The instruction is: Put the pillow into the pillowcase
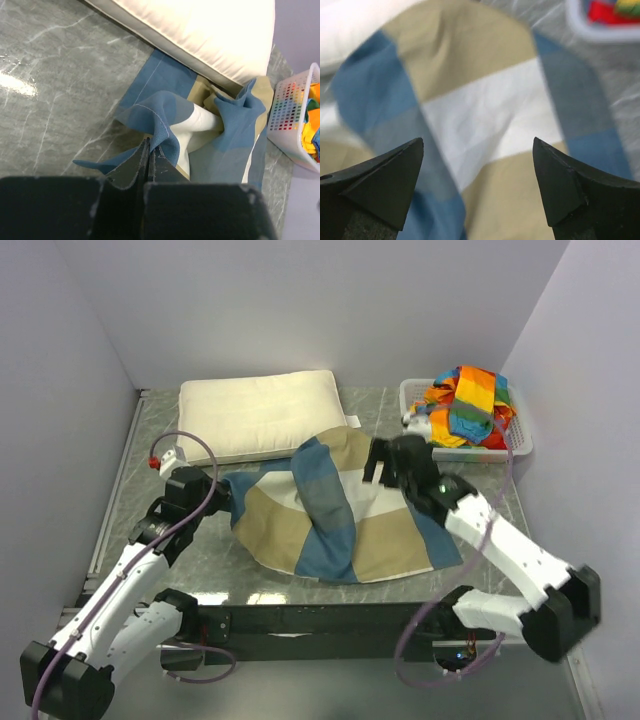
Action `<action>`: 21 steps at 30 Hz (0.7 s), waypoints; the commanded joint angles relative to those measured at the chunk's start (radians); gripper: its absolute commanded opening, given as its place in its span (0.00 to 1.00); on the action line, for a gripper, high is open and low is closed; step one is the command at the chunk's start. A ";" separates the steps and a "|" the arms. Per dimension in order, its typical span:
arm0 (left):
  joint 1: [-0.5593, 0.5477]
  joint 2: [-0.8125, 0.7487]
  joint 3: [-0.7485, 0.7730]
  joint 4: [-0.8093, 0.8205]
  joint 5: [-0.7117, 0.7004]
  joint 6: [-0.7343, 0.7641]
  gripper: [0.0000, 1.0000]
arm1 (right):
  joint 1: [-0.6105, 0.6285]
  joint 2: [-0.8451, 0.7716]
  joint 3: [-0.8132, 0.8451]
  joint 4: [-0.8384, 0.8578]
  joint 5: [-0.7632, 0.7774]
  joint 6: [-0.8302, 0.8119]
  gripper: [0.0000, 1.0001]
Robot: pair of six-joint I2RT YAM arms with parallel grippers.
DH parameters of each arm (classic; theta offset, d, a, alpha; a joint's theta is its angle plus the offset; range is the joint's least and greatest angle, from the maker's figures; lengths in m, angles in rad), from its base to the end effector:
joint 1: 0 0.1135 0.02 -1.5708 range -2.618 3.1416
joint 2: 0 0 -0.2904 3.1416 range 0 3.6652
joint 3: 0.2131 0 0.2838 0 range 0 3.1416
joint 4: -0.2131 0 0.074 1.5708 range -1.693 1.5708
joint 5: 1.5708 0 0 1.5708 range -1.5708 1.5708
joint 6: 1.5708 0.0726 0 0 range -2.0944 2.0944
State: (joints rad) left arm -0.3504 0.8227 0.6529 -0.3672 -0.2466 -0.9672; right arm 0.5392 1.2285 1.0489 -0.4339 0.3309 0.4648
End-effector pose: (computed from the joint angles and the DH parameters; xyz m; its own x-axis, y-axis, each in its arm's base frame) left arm 0.2222 -0.0623 0.2648 -0.3846 -0.7095 -0.5905 -0.3184 0.7024 -0.6365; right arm 0.2891 0.1455 0.3144 -0.5571 0.1607 -0.8147 -0.0088 0.9799 0.1993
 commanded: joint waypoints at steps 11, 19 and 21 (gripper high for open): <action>0.057 0.042 0.054 0.042 0.073 0.012 0.01 | 0.352 -0.587 -0.667 -0.020 -0.200 0.719 0.79; 0.062 0.015 0.057 0.017 0.059 0.016 0.01 | 0.352 -0.633 -0.742 -0.172 -0.150 0.945 0.77; 0.064 0.013 0.063 0.011 0.055 0.022 0.01 | 0.352 -0.615 -0.722 -0.204 -0.139 0.971 0.76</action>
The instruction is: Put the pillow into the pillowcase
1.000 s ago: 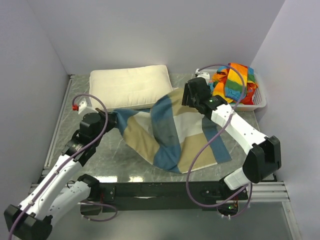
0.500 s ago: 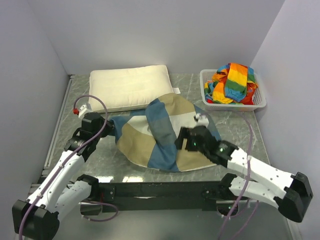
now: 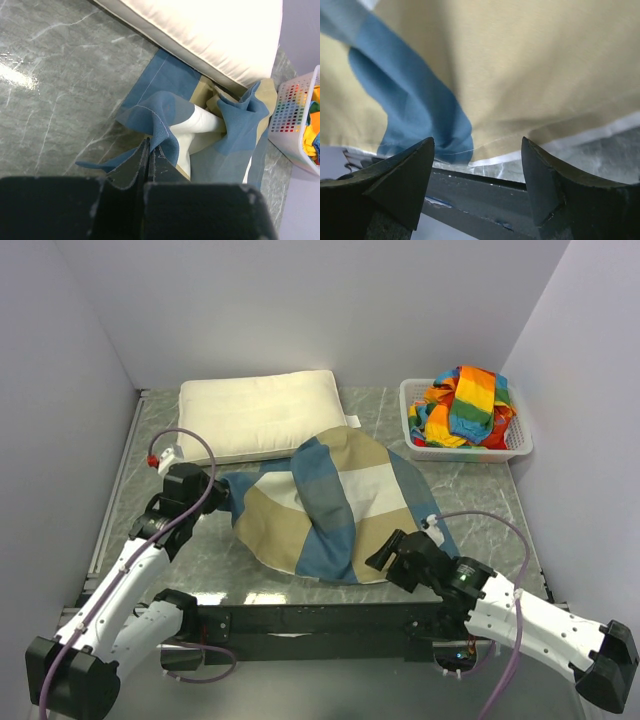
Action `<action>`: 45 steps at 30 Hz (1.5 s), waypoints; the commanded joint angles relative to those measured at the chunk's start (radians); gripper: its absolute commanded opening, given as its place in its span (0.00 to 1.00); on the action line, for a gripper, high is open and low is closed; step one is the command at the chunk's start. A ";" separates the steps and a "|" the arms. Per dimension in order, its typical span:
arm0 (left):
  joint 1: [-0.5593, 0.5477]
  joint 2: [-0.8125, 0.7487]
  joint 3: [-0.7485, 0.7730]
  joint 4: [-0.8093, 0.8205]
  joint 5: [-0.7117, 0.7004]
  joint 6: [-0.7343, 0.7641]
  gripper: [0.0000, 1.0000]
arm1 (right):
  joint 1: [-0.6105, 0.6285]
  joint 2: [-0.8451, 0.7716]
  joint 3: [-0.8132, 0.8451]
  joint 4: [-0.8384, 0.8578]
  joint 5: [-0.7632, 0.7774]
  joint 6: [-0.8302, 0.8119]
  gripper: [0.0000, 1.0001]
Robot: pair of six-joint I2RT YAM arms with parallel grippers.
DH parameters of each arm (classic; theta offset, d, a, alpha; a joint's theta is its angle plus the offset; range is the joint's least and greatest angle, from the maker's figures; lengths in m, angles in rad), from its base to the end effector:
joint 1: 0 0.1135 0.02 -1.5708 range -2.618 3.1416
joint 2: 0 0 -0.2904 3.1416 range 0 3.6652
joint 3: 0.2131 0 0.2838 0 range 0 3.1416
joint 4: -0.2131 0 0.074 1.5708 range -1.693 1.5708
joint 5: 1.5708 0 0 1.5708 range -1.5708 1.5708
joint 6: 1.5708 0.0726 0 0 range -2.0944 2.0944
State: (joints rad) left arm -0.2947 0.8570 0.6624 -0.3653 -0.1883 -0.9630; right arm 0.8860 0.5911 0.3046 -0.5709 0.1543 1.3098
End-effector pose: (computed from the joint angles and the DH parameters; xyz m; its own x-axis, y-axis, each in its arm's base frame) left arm 0.2305 -0.0558 0.2611 -0.3999 -0.7214 -0.5655 -0.3409 0.6897 -0.6388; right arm 0.1081 0.1148 0.1443 -0.8014 0.5280 -0.2811 0.2810 0.7472 0.6023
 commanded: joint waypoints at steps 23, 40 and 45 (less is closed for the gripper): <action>0.011 -0.179 0.203 -0.173 -0.074 0.055 0.01 | -0.134 0.230 0.198 0.016 0.296 -0.030 0.00; 0.011 -0.282 0.874 -0.408 -0.145 0.090 0.01 | -0.168 0.019 1.154 -0.363 0.515 -0.498 0.00; 0.011 -0.268 0.863 -0.405 -0.112 0.055 0.01 | -0.168 0.189 1.335 -0.402 0.433 -0.606 0.00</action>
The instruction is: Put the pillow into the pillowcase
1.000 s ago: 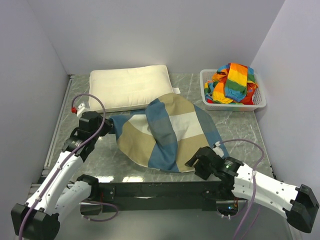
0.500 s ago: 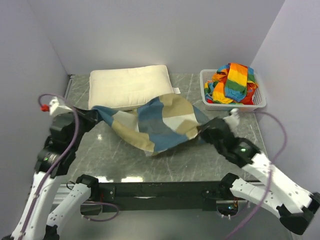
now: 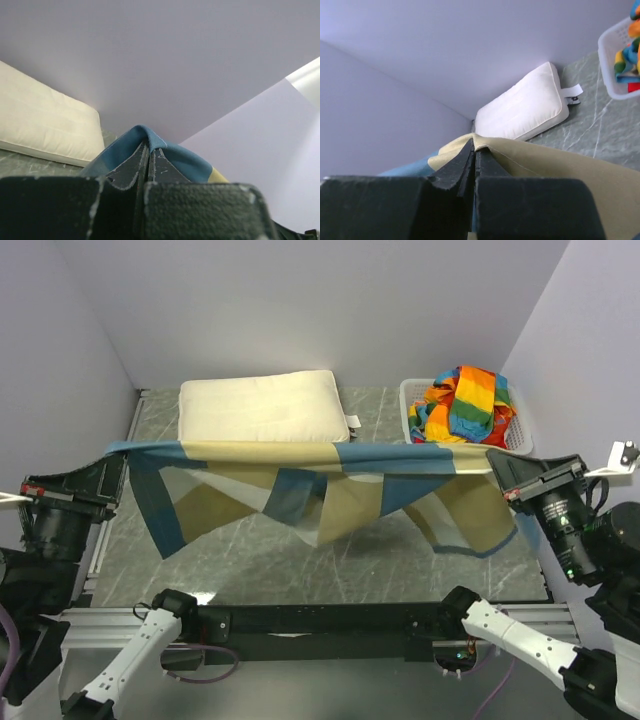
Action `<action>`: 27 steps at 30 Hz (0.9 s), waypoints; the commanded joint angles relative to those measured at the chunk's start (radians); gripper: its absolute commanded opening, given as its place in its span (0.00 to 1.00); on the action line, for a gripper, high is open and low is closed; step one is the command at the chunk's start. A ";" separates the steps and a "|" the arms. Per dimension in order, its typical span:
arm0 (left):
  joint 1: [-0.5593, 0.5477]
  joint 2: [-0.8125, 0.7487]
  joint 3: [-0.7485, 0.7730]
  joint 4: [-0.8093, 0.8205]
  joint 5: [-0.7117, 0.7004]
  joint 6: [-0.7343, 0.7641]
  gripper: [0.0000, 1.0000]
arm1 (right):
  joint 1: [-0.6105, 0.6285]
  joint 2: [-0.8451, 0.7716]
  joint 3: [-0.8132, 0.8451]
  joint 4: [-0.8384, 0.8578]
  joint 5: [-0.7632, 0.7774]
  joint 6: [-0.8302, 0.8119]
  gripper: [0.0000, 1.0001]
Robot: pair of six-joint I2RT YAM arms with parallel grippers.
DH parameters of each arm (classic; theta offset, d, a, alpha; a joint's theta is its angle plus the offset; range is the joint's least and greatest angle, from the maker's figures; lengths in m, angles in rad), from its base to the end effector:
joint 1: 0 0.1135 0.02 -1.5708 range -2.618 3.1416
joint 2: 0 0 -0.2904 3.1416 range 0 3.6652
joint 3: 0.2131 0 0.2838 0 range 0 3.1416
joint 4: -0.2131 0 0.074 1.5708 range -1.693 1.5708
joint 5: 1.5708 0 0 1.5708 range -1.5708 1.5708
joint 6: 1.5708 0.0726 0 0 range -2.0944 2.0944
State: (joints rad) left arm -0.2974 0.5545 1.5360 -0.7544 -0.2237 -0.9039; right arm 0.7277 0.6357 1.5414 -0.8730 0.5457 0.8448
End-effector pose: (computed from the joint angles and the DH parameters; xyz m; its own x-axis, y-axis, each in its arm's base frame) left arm 0.0224 0.0100 0.5630 0.0710 -0.8231 -0.5634 0.2181 0.5640 -0.7965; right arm 0.0596 0.0026 0.5457 -0.1193 0.7498 -0.6508 -0.1385 0.6365 0.7587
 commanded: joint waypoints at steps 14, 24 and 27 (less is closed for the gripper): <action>0.114 0.433 -0.476 0.253 -0.122 -0.058 0.01 | -0.287 1.014 0.003 0.229 -0.365 -0.288 0.01; 0.293 0.714 -0.591 0.495 0.063 -0.070 0.14 | -0.358 1.223 -0.014 0.332 -0.365 -0.283 0.15; 0.294 0.748 -0.573 0.515 0.078 -0.061 0.26 | -0.382 1.248 0.035 0.309 -0.343 -0.293 0.15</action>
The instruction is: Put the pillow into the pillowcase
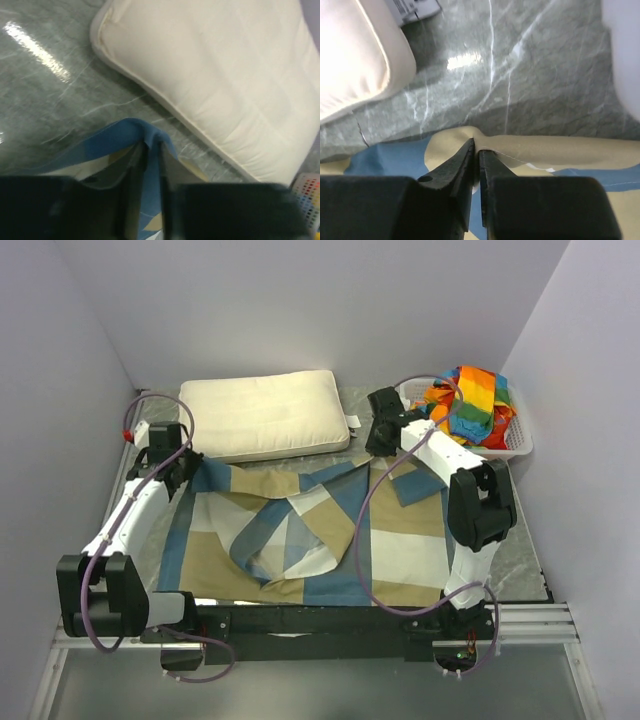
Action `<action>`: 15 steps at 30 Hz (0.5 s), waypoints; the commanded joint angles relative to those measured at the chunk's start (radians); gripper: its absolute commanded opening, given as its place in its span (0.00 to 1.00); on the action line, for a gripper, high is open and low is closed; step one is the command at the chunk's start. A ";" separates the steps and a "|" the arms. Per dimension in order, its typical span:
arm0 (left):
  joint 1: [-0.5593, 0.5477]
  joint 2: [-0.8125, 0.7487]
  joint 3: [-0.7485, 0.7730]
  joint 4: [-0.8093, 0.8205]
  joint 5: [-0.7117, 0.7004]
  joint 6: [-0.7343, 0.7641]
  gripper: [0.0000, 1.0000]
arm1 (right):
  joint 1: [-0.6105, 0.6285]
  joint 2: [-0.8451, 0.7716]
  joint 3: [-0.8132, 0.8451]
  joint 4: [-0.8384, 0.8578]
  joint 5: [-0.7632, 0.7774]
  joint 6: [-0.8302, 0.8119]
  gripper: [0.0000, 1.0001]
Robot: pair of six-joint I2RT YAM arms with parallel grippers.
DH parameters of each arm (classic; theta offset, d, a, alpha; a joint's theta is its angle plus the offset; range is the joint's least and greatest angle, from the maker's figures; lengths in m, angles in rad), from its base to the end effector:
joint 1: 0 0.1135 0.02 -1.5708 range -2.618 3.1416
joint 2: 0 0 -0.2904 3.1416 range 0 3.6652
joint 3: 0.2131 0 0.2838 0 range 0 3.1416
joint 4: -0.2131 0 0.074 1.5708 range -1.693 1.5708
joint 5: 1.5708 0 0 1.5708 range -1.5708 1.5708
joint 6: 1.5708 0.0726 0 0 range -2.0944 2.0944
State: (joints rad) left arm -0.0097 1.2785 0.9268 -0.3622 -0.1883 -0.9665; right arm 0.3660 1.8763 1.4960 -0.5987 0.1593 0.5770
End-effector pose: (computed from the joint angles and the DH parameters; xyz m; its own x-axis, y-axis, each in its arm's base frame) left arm 0.3273 0.0104 0.2572 -0.2635 -0.8058 -0.5303 -0.6138 0.5641 -0.5523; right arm 0.4416 0.1569 0.2223 -0.7972 0.2713 -0.5394 0.1959 0.9613 0.1940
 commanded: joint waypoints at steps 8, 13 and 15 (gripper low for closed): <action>0.004 0.039 0.194 0.164 -0.037 0.147 0.84 | -0.032 -0.066 -0.025 0.077 0.033 -0.035 0.42; -0.169 0.280 0.534 0.076 -0.150 0.337 0.97 | -0.030 -0.193 -0.140 0.148 0.017 -0.031 0.77; -0.266 0.411 0.624 0.048 -0.194 0.379 0.99 | -0.029 -0.267 -0.181 0.192 -0.016 -0.013 0.86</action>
State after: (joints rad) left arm -0.1253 1.5162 1.3872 -0.2844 -0.2890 -0.7517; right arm 0.3378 1.7725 1.3663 -0.5167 0.1745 0.5529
